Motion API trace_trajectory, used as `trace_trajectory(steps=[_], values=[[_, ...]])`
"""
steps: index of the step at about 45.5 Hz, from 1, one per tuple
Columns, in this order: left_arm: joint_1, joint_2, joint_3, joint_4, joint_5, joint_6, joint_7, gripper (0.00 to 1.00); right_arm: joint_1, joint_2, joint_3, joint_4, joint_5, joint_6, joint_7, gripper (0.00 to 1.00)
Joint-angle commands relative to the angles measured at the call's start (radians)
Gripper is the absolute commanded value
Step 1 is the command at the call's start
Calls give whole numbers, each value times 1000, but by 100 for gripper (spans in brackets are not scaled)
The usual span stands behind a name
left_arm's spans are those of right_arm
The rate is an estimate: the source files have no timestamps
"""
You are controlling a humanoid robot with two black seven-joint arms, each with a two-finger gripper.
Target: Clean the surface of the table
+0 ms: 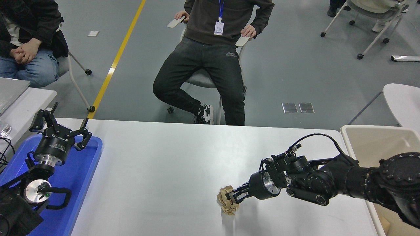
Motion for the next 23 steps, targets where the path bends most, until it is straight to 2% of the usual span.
trace_trajectory(steps=[1, 15, 23], values=[[0, 0, 0, 0, 0, 0, 0, 100, 38, -23, 25, 7, 41, -1, 56, 0], [0, 0, 0, 0, 0, 0, 0, 100, 107, -99, 28, 46, 208, 0, 159, 0], [0, 0, 0, 0, 0, 0, 0, 100, 112, -115, 62, 50, 258, 0, 185, 0]])
